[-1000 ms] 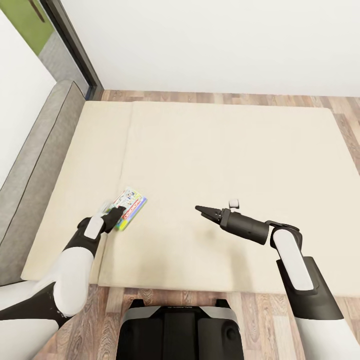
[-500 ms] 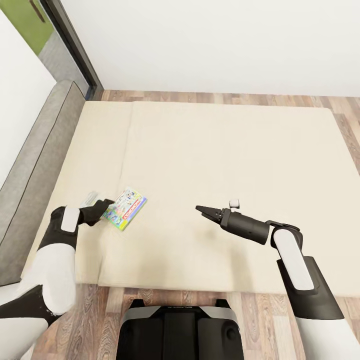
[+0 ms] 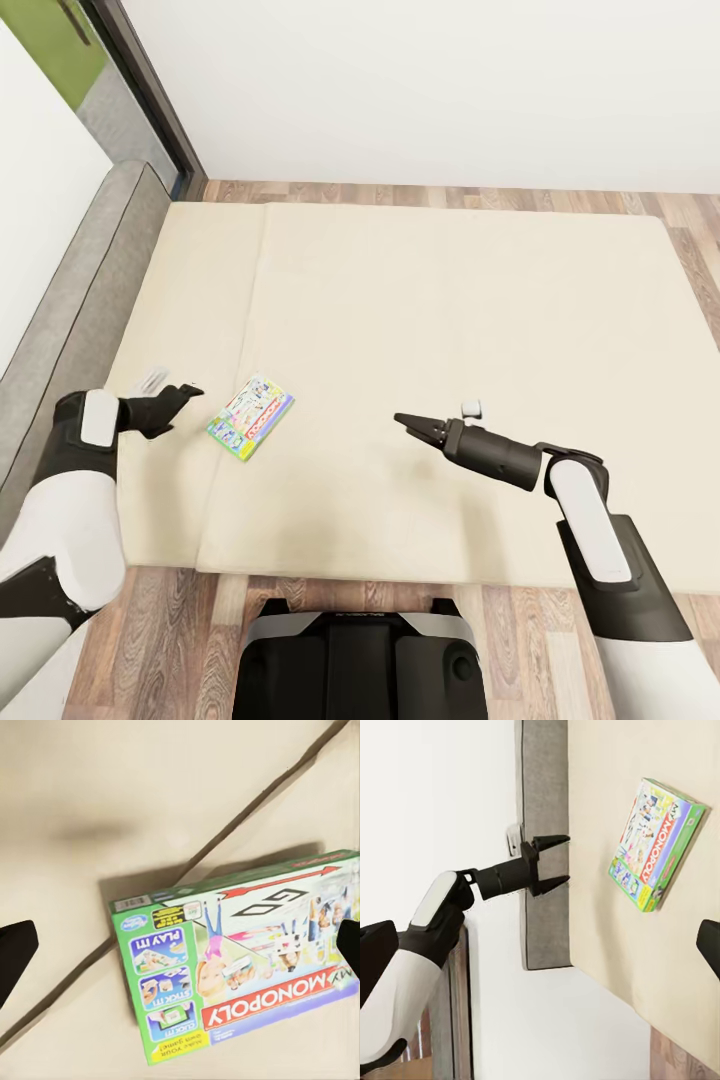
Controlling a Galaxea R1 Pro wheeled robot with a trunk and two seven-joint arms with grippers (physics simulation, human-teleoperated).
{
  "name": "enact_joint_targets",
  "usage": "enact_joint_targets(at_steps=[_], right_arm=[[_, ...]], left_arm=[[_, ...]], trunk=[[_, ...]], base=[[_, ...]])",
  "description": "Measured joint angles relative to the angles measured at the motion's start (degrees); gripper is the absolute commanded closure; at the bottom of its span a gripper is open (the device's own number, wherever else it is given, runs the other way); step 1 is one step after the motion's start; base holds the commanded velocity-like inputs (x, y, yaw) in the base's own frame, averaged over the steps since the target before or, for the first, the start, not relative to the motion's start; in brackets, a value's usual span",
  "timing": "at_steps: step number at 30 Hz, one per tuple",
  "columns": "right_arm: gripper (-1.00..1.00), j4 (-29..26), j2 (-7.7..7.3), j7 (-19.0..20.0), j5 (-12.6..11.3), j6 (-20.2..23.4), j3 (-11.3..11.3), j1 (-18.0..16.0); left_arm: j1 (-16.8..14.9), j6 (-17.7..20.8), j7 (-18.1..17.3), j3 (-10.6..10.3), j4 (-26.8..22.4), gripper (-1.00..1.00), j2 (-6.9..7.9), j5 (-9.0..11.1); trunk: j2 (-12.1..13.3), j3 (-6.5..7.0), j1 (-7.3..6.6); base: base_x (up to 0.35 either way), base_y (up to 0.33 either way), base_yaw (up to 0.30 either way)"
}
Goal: Put all the toys in the child's room - the three board games (two on the bed and one on the table), the two jigsaw puzzles on the table, and the tennis ball on the table - inside the toy box on the table in the child's room.
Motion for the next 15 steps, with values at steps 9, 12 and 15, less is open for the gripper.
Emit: enact_joint_targets(at_steps=[9, 12, 15], right_arm=[[-1.00, 0.0, -0.12, -0.1, 0.1, 0.0, -0.2, 0.3], [-1.00, 0.0, -0.20, -0.1, 0.1, 0.0, -0.3, 0.4], [-1.00, 0.0, -0.25, -0.1, 0.1, 0.0, -0.4, 0.5]], left_arm=[[-5.2, 0.3, 0.2, -1.7, 6.3, -1.00, 1.82, -0.3], [-8.5, -0.4, 0.1, -2.9, 10.9, -1.00, 3.45, -0.4], [-11.1, -1.7, 0.1, -3.8, 14.7, -1.00, 4.22, -0.4]], trunk=[[0.0, 0.00, 0.00], [0.0, 0.00, 0.00], [0.0, 0.00, 0.00]], base=[[0.000, 0.000, 0.000], [0.000, 0.000, 0.000], [0.000, 0.000, 0.000]])
